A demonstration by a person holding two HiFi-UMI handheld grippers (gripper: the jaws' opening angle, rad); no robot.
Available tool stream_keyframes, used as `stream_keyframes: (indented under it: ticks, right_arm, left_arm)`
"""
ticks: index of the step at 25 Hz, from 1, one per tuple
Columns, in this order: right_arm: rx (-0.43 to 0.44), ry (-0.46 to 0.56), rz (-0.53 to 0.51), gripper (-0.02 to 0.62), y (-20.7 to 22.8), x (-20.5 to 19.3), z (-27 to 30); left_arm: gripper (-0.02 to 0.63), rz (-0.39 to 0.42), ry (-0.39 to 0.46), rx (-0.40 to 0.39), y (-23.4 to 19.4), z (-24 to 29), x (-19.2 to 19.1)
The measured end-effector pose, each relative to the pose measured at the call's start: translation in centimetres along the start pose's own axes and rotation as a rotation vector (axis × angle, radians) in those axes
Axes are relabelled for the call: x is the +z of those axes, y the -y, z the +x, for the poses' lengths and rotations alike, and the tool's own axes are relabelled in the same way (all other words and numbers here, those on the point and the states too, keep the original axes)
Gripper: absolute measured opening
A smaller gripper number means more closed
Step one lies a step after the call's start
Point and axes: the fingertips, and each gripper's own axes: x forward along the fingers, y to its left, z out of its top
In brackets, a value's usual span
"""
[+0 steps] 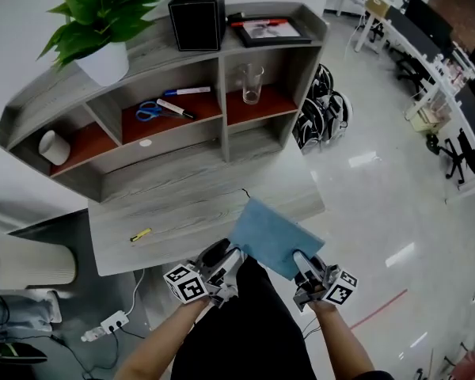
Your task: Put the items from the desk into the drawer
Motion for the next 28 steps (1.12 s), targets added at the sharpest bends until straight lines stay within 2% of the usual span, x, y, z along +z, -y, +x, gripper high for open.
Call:
stream_keyframes:
  ticks: [3, 6, 11, 15, 19, 24, 28]
  right_arm:
    - [-0.004, 0.09, 0.06, 0.055, 0.1, 0.2, -0.9]
    - [-0.008, 0.148, 0.078, 0.055, -0.4, 0.2, -1.5]
    - [-0.008, 0.204, 0.102, 0.055, -0.7, 0.9, -3.1]
    - [-0.036, 0.224, 0.135, 0.055, 0.2, 1.1, -5.5]
    - [-0.062, 0.237, 0.207, 0.055, 2.3, 0.9, -7.5]
    - [-0.094, 0.21, 0.252, 0.055, 4.4, 0.2, -9.8]
    - [-0.127, 0.202, 0.29, 0.055, 6.2, -1.0, -12.0]
  left_arm:
    - [0.25, -0.007, -0.035, -0.014, 1.2, 1.0, -2.3]
    - [0.25, -0.034, -0.058, -0.032, 2.4, 2.2, -4.0]
    - [0.25, -0.123, -0.033, -0.078, 4.6, 4.7, -5.2]
    - [0.25, -0.119, -0.056, -0.096, 6.8, 6.7, -7.0]
    - [0.25, -0.107, -0.037, -0.025, 6.6, 8.5, -9.4]
    - [0.245, -0.132, -0.005, 0.061, 6.5, 9.7, -13.4]
    - [0.204, -0.141, 0.0, 0.124, 6.0, 9.7, -16.5]
